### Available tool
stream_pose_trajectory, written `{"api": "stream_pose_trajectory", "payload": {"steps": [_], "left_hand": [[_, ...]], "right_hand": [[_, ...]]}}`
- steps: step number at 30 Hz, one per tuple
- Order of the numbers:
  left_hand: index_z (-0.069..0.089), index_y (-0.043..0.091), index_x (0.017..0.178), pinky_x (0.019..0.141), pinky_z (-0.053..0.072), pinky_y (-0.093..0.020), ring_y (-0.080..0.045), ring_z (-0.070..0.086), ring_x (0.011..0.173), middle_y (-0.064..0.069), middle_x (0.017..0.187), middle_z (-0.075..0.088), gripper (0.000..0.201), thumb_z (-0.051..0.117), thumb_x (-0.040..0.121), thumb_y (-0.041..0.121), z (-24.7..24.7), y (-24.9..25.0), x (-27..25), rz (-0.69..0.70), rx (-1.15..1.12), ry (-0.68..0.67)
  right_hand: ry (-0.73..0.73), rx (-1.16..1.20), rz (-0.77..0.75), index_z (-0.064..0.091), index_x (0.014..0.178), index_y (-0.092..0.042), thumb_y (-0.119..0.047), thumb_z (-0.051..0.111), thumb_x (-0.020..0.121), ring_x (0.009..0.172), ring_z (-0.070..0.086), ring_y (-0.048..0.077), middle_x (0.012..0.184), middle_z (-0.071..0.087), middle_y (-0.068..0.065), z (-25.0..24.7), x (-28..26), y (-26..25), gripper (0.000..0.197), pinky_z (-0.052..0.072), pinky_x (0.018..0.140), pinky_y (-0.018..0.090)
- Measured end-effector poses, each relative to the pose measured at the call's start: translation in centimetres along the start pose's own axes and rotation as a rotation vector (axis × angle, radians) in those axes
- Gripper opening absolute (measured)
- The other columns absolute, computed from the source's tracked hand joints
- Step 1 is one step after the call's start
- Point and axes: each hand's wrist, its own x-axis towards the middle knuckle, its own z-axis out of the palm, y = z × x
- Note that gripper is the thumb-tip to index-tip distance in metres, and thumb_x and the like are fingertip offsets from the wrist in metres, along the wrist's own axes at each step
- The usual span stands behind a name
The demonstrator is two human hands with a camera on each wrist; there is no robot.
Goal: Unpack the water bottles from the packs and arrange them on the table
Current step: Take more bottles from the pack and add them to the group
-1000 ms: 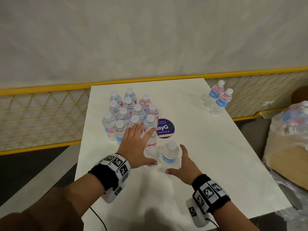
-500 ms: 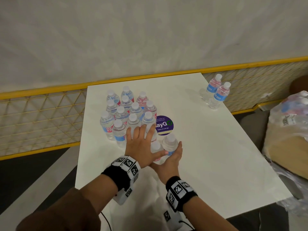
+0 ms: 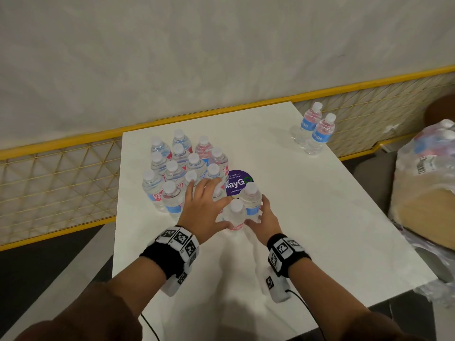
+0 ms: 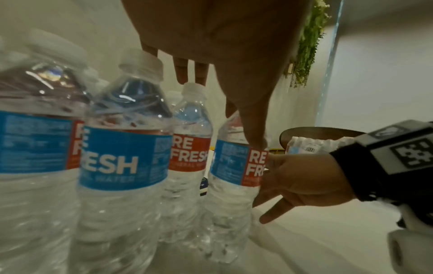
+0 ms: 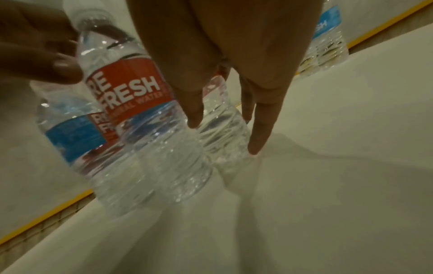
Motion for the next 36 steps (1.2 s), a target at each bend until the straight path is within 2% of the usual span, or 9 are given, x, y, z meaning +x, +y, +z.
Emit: {"api": "stream_pose_trajectory", "payload": {"steps": [3, 6, 9, 11, 19, 28, 32, 34, 36], "left_hand": [[0.05, 0.041, 0.123, 0.107, 0.018, -0.065, -0.03, 0.04, 0.129, -0.003, 0.139, 0.046, 0.07, 0.056, 0.061, 0.074, -0.3, 1.0, 0.6, 0.004, -0.018, -0.048], [0.046, 0.034, 0.13, 0.111, -0.005, -0.06, -0.021, 0.035, 0.137, 0.006, 0.14, 0.047, 0.068, 0.062, 0.071, 0.064, -1.0, 2.0, 1.6, 0.057, 0.005, -0.115], [0.043, 0.027, 0.127, 0.114, -0.016, -0.047, -0.015, 0.055, 0.116, 0.01, 0.116, 0.061, 0.059, 0.058, 0.08, 0.058, -1.2, 2.8, 2.6, 0.046, -0.004, -0.166], [0.042, 0.024, 0.127, 0.116, -0.014, -0.046, -0.016, 0.058, 0.108, 0.009, 0.111, 0.062, 0.057, 0.058, 0.082, 0.055, -1.3, 3.1, 3.3, 0.027, 0.009, -0.165], [0.043, 0.018, 0.121, 0.115, -0.005, -0.056, -0.026, 0.053, 0.112, 0.0, 0.106, 0.065, 0.052, 0.058, 0.083, 0.051, -2.5, 3.3, 9.5, -0.096, 0.059, -0.182], [0.04, 0.02, 0.129, 0.113, 0.002, -0.058, -0.028, 0.05, 0.121, 0.001, 0.122, 0.06, 0.055, 0.057, 0.085, 0.049, -1.3, 2.9, 11.7, -0.192, 0.104, -0.206], [0.035, 0.023, 0.135, 0.115, 0.002, -0.058, -0.026, 0.046, 0.127, 0.003, 0.132, 0.054, 0.061, 0.057, 0.085, 0.05, -1.1, 2.5, 11.5, -0.18, 0.082, -0.218], [0.034, 0.023, 0.136, 0.115, 0.004, -0.058, -0.025, 0.048, 0.125, 0.004, 0.133, 0.053, 0.061, 0.056, 0.086, 0.051, -1.1, 2.5, 11.3, -0.155, 0.085, -0.213], [0.034, 0.022, 0.137, 0.115, 0.005, -0.058, -0.026, 0.047, 0.125, 0.003, 0.134, 0.052, 0.063, 0.057, 0.085, 0.051, -1.2, 2.9, 11.3, -0.151, 0.096, -0.206]], "right_hand": [[0.02, -0.039, 0.012, 0.033, 0.14, -0.019, -0.011, 0.069, 0.082, 0.11, 0.058, 0.025, 0.126, 0.058, 0.007, -0.8, 1.1, -0.4, 0.068, 0.043, 0.084, 0.027], [0.049, -0.057, -0.002, 0.036, 0.138, -0.019, -0.007, 0.065, 0.084, 0.102, 0.059, 0.022, 0.12, 0.061, 0.008, -0.7, 2.2, -0.8, 0.062, 0.041, 0.08, 0.024], [0.066, -0.096, 0.004, 0.035, 0.138, -0.018, -0.007, 0.065, 0.084, 0.107, 0.059, 0.028, 0.12, 0.061, 0.01, -1.1, 3.5, -1.3, 0.063, 0.042, 0.081, 0.025], [0.068, -0.13, 0.015, 0.033, 0.139, -0.017, -0.007, 0.065, 0.084, 0.107, 0.059, 0.03, 0.121, 0.061, 0.012, -1.7, 4.5, -1.9, 0.065, 0.042, 0.08, 0.026], [0.096, -0.176, 0.055, 0.035, 0.136, -0.014, -0.008, 0.068, 0.08, 0.108, 0.059, 0.032, 0.122, 0.06, 0.016, -3.9, 9.3, -4.4, 0.065, 0.043, 0.077, 0.027], [-0.029, -0.152, 0.038, 0.04, 0.134, -0.022, -0.012, 0.054, 0.089, 0.098, 0.062, 0.032, 0.117, 0.06, 0.014, -2.0, 12.8, -6.0, 0.047, 0.056, 0.075, 0.04], [-0.086, -0.162, 0.005, 0.043, 0.132, -0.025, -0.008, 0.054, 0.089, 0.087, 0.056, 0.024, 0.098, 0.055, 0.005, -2.0, 13.5, -6.0, 0.047, 0.055, 0.067, 0.035], [-0.102, -0.174, 0.006, 0.044, 0.133, -0.025, -0.008, 0.055, 0.089, 0.085, 0.054, 0.022, 0.096, 0.055, 0.005, -2.2, 13.4, -5.8, 0.049, 0.051, 0.06, 0.029], [-0.1, -0.149, 0.018, 0.044, 0.134, -0.025, -0.007, 0.054, 0.088, 0.086, 0.055, 0.023, 0.097, 0.055, 0.006, -2.3, 13.2, -5.4, 0.05, 0.053, 0.059, 0.031]]}}
